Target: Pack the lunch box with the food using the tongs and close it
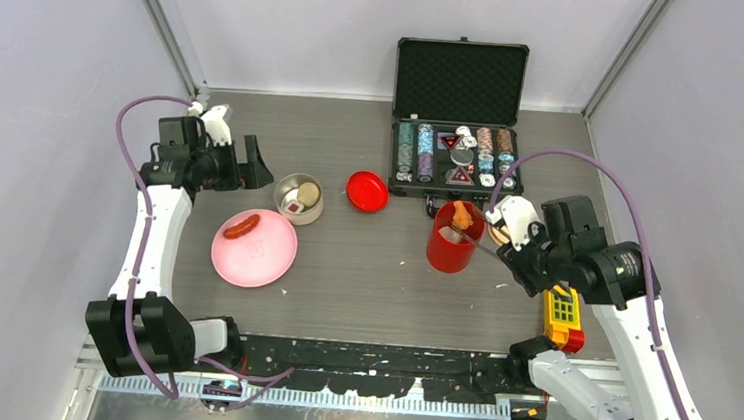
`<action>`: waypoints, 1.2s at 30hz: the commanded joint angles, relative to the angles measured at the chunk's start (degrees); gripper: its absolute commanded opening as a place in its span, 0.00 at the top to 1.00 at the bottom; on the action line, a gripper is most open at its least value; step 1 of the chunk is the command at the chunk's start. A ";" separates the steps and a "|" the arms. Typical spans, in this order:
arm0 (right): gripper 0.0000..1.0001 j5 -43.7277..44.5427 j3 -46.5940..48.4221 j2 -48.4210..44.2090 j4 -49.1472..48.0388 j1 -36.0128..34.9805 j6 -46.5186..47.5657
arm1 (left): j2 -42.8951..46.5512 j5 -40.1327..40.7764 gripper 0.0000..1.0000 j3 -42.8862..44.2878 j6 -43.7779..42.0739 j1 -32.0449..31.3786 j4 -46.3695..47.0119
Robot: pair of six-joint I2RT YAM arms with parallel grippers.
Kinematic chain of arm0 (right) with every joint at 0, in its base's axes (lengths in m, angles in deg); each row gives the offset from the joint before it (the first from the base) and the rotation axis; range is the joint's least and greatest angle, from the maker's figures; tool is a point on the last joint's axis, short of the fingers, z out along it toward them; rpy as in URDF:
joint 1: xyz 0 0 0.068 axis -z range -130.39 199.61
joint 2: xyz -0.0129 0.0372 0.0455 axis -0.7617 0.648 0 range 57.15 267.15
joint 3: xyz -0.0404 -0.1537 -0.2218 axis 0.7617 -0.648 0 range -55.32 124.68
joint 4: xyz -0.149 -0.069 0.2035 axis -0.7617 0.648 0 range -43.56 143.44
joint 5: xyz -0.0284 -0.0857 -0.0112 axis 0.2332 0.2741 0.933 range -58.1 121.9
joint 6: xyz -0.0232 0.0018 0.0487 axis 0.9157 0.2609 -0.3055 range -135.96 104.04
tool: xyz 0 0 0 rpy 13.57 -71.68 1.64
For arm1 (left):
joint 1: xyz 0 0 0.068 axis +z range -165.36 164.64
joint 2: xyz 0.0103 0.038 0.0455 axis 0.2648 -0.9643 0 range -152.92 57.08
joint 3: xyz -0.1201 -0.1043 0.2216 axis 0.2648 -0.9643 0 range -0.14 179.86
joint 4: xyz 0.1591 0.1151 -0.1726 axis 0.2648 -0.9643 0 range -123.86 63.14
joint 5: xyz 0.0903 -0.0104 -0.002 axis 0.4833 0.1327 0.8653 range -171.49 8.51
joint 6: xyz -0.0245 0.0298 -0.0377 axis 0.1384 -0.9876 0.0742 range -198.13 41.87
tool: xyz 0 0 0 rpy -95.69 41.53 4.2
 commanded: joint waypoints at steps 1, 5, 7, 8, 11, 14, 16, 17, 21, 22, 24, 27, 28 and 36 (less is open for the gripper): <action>0.46 -0.04 1.44 -0.35 -1.51 0.33 -0.48 | 1.42 1.05 0.00 2.28 -0.97 -0.11 0.02; 0.41 -0.41 2.51 -0.01 -1.62 0.33 -0.27 | 1.76 1.15 0.00 2.39 -0.95 -0.08 -0.02; 0.42 -0.61 3.32 0.33 -2.18 0.35 -0.21 | 1.90 1.12 0.00 2.38 -0.78 -0.15 -0.02; 0.42 -0.91 3.76 0.59 -2.53 0.29 -0.21 | 1.98 1.12 0.00 2.30 -0.69 -0.16 0.13; 0.44 -3.48 5.34 2.29 -4.21 0.30 0.10 | 2.21 1.30 0.00 1.98 -0.42 -0.12 0.63; 0.44 -6.25 7.80 5.63 -6.09 0.33 -0.14 | 1.74 1.01 0.00 1.93 -0.06 -0.14 0.66; 0.45 -8.79 10.55 8.36 -6.96 0.26 -0.30 | 1.68 0.72 0.00 1.75 0.04 -0.15 0.67; 0.45 -10.28 11.90 9.90 -7.20 0.21 -0.30 | 1.76 0.86 0.00 1.67 0.04 -0.16 0.77; 0.45 -14.39 16.71 17.08 -9.57 -2.29 -0.12 | 1.91 1.25 0.00 1.48 0.12 -0.16 0.99; 0.46 -13.91 17.47 18.69 -10.66 -4.02 -0.13 | 1.94 1.40 0.00 1.48 0.36 -0.14 1.08; 0.46 -11.38 18.61 21.96 -12.96 -9.19 -0.08 | 1.94 0.94 0.00 1.33 1.30 -0.02 1.22; 0.47 -8.71 20.69 27.62 -16.17 -16.53 0.59 | 1.55 -0.21 0.00 1.30 2.62 -0.01 1.37; 0.48 -8.36 21.71 29.69 -17.18 -18.53 0.78 | 1.37 -0.34 0.00 1.38 2.95 0.06 1.44; 0.53 -6.61 29.82 46.15 -25.48 -30.93 1.28 | 1.24 -0.04 0.00 1.16 4.96 3.05 2.17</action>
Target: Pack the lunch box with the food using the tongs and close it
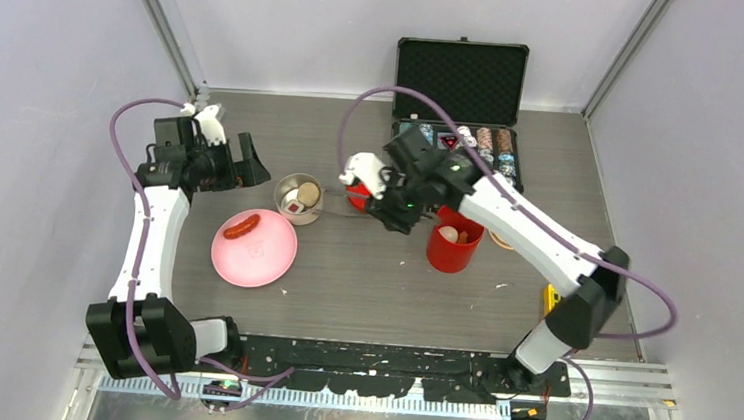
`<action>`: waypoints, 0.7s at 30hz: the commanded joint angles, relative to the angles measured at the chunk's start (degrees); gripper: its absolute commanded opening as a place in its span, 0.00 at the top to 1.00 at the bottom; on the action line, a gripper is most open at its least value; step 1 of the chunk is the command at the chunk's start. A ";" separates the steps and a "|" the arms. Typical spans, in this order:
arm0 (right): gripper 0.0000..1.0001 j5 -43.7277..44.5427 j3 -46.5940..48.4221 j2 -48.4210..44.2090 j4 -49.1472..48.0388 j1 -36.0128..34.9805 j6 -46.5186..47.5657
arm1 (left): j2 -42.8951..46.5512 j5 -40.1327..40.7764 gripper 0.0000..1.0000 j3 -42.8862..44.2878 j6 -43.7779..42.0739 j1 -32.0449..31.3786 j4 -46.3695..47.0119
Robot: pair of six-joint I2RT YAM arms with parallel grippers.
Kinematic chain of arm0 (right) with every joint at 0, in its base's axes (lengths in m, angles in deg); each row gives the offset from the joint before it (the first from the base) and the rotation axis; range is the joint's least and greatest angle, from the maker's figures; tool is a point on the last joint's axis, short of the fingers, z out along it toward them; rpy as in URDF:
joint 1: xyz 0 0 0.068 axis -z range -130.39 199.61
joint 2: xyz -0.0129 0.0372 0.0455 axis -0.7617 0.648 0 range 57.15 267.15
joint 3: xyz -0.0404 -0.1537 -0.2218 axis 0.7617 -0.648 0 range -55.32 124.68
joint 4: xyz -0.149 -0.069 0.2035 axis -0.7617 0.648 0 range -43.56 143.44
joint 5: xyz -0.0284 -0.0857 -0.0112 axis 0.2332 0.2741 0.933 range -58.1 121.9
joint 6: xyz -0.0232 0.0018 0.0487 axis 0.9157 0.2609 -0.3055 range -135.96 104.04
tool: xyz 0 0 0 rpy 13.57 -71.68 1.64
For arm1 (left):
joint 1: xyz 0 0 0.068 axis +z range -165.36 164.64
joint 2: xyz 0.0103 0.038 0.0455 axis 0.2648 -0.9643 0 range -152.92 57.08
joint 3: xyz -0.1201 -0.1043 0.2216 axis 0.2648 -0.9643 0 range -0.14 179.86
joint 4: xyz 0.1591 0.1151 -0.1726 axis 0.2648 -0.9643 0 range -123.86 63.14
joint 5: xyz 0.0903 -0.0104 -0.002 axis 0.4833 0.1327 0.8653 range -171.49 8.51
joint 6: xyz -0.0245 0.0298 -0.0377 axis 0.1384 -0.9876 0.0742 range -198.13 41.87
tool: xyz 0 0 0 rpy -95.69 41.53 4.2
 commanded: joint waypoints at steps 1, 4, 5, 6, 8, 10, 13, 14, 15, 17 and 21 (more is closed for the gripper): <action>0.54 1.38 5.78 5.85 -8.39 -4.84 0.59 | 0.79 -0.60 0.00 1.04 2.50 2.97 2.49; 0.58 3.24 9.05 11.60 -10.71 -7.28 -0.01 | 0.68 -0.73 0.00 0.87 3.65 5.08 2.94; 0.59 4.22 10.21 13.35 -11.26 -8.26 -0.05 | 0.67 -0.74 0.00 0.76 3.88 5.63 3.16; 0.59 4.95 11.35 15.22 -11.57 -9.25 0.17 | 0.67 -0.90 0.00 0.66 4.12 6.00 3.34; 0.60 6.18 13.54 18.48 -12.02 -11.04 1.04 | 0.53 -1.61 0.00 0.32 4.59 6.42 3.75; 0.61 6.55 16.05 21.52 -11.81 -12.50 1.82 | 0.12 -2.32 0.00 0.21 4.98 6.70 3.97; 0.61 5.60 20.27 25.83 -11.52 -13.22 0.96 | -0.41 -3.30 0.00 0.29 5.56 7.49 4.15; 0.61 5.17 21.82 27.40 -11.38 -13.30 0.33 | -0.52 -3.62 0.00 0.27 5.67 7.77 4.17; 0.61 4.58 23.56 28.86 -11.07 -13.25 -0.20 | -0.56 -3.78 0.00 0.23 5.70 7.93 4.17; 0.60 2.98 27.12 31.93 -10.07 -13.29 -1.27 | -0.64 -4.26 0.00 0.29 5.77 8.20 4.03; 0.59 1.04 33.00 37.18 -8.78 -13.34 -2.15 | -0.56 -4.56 0.00 0.29 5.85 8.36 3.97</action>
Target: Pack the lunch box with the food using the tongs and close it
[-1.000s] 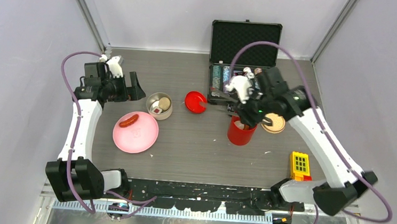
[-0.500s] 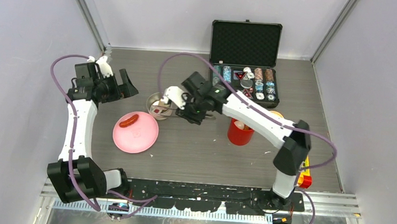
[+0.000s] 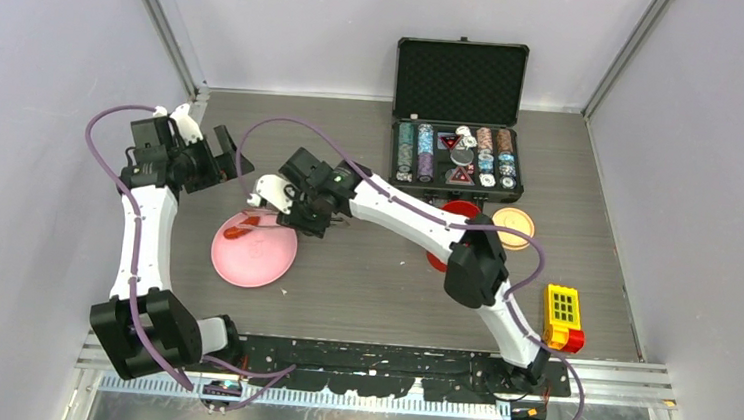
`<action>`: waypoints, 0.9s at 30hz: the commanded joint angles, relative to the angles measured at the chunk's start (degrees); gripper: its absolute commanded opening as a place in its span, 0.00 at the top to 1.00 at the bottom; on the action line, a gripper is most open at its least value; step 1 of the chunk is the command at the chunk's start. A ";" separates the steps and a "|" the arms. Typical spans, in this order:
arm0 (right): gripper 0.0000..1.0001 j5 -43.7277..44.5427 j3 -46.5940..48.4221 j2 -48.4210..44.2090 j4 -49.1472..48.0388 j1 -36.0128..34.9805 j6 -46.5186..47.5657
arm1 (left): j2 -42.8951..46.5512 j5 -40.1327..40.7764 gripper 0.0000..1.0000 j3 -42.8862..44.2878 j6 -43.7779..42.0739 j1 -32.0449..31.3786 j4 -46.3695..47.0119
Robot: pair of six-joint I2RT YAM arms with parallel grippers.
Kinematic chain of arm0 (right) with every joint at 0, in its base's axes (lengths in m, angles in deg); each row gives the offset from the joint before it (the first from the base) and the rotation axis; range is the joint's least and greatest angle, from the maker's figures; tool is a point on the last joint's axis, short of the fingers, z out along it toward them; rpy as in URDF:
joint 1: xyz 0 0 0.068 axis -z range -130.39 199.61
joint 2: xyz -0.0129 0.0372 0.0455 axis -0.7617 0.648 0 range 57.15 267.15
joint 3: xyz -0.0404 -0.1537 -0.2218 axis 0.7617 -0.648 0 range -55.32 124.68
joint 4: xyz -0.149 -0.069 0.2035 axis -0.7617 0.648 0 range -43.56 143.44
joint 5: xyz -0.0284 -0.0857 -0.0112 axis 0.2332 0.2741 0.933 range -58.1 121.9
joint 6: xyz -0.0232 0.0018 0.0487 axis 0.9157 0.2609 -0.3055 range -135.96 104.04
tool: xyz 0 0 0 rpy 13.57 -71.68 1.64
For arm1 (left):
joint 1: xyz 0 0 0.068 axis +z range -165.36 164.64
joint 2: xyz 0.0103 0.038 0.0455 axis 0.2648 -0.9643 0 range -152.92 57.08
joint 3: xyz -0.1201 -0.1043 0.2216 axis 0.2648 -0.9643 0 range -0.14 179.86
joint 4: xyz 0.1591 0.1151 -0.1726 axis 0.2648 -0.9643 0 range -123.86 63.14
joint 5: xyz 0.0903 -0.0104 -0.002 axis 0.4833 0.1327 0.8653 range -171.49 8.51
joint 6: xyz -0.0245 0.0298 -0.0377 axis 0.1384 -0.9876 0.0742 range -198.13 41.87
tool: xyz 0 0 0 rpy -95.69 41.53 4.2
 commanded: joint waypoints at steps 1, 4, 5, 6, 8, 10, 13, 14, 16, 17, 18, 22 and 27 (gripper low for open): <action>0.58 -2.39 7.92 3.67 0.27 0.31 -1.61 | 0.18 -2.03 0.00 0.25 0.90 0.53 1.95; 0.57 -2.93 9.28 5.40 0.81 0.32 -1.37 | 0.32 -2.06 0.00 0.06 0.90 0.71 2.17; 0.56 -3.19 9.45 5.79 0.81 0.32 -1.27 | 0.25 -2.24 0.00 0.07 0.90 0.81 2.14; 0.56 -3.53 9.58 6.18 0.86 0.31 -1.18 | 0.11 -2.44 0.00 0.13 0.96 0.85 2.18; 0.56 -4.39 9.64 6.86 0.90 0.33 -1.10 | -0.15 -3.25 0.00 0.15 1.33 0.86 2.34; 0.55 -4.97 9.68 7.58 0.90 0.28 -1.22 | -0.42 -4.07 0.00 0.19 1.86 0.93 2.52; 0.56 -5.54 10.02 8.88 1.35 0.34 -1.80 | -0.56 -4.44 0.00 0.20 2.21 1.06 2.62; 0.56 -5.56 10.19 9.30 1.57 0.39 -2.18 | -0.50 -4.44 0.00 0.14 2.14 1.04 2.58; 0.56 -5.91 10.82 10.02 2.42 0.39 -2.91 | -0.40 -4.75 0.00 0.06 2.13 1.30 2.53; 0.56 -6.32 11.18 10.21 2.92 0.35 -3.05 | -0.38 -4.92 0.00 0.02 2.13 1.42 2.54; 0.56 -6.86 11.40 10.36 3.42 0.33 -3.28 | -0.31 -5.05 0.00 -0.09 2.17 1.46 2.53; 0.59 -10.15 12.00 9.89 5.72 0.42 -4.16 | -0.36 -5.33 0.00 -0.20 2.21 1.56 2.58; 0.60 -13.86 11.34 6.63 7.20 0.10 -4.76 | -0.56 -5.64 0.00 -0.26 2.54 1.58 2.73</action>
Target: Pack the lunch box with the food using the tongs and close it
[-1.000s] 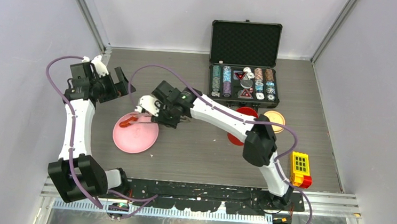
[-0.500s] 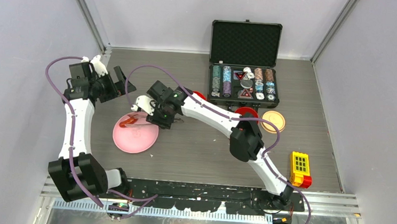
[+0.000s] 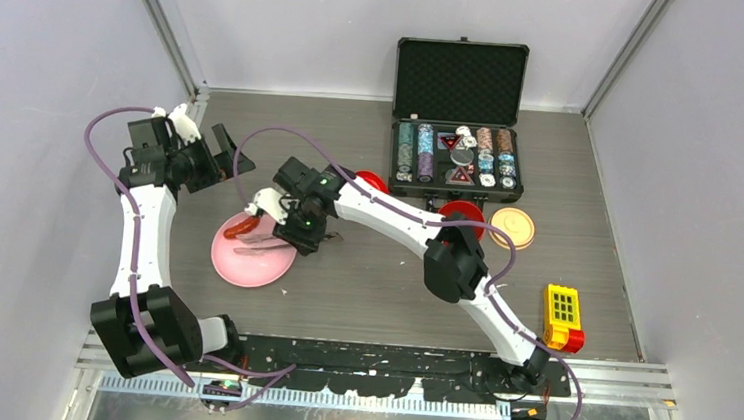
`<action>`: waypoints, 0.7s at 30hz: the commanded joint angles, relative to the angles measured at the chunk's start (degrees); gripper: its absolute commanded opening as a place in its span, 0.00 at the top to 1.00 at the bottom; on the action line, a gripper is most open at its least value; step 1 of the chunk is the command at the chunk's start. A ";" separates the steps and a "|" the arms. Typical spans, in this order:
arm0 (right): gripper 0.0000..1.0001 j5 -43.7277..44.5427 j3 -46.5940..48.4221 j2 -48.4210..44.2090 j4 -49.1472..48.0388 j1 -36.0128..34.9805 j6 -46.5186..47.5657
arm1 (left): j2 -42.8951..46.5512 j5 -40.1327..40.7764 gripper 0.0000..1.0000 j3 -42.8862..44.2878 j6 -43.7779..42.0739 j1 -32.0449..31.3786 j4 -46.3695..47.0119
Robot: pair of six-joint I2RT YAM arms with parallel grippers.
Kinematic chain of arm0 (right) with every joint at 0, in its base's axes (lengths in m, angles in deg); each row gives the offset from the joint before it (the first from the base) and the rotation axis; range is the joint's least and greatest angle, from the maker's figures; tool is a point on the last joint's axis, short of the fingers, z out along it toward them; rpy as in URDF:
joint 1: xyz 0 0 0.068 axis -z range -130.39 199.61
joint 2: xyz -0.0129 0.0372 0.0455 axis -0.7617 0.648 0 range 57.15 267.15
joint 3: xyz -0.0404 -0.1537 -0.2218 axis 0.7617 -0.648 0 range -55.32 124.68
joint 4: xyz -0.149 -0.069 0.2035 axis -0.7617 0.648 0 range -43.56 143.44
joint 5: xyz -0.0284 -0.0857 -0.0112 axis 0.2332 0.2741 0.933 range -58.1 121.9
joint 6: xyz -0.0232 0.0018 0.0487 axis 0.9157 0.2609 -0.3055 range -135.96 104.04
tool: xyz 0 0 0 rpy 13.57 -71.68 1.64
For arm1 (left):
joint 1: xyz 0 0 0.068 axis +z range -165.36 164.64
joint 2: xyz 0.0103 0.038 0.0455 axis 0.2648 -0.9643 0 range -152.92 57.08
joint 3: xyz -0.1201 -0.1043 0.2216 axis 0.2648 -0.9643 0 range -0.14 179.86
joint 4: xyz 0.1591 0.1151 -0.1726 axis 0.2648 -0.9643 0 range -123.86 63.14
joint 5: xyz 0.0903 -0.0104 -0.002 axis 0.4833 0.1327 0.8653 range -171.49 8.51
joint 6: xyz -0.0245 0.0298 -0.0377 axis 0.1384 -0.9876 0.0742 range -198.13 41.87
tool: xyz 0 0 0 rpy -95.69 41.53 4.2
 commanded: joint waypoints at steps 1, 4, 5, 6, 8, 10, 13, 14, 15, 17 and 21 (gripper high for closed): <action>0.60 -4.20 1.29 -5.51 0.58 -0.26 -1.45 | -0.08 -1.97 0.00 -0.06 1.01 0.44 2.01; 0.60 -2.16 -1.57 -9.05 -2.79 -0.32 -1.51 | -0.15 -2.03 0.00 -0.14 0.99 0.56 2.11; 0.60 -1.01 -2.43 -9.77 -4.11 -0.25 -1.59 | -0.17 -1.94 0.00 -0.09 1.01 0.51 2.16; 0.60 0.26 -2.80 -10.17 -4.94 -0.16 -1.54 | -0.17 -1.98 0.00 -0.14 0.94 0.54 2.18; 0.60 1.94 -2.62 -10.27 -5.46 0.16 -1.15 | -0.25 -1.99 0.00 -0.12 0.93 0.55 2.29; 0.58 2.48 -2.62 -10.23 -6.28 0.88 -1.15 | -0.40 -1.98 0.00 -0.14 0.87 0.55 2.30; 0.54 2.48 -2.09 -9.66 -6.42 1.70 -0.78 | -0.43 -1.95 0.00 -0.10 0.92 0.72 2.30; 0.54 2.38 -1.89 -9.32 -6.37 1.84 -0.67 | -0.43 -1.98 0.00 -0.12 0.93 0.76 2.23; 0.53 2.25 -1.71 -8.98 -6.44 2.04 -0.56 | -0.47 -2.06 0.00 -0.15 0.93 0.69 2.29; 0.52 0.97 -1.40 -8.35 -6.47 2.52 -0.67 | -0.67 -2.07 0.00 -0.03 0.90 0.80 2.25; 0.51 -0.73 -0.93 -7.15 -6.23 3.39 -0.80 | -0.80 -2.10 0.00 -0.05 0.92 1.08 2.17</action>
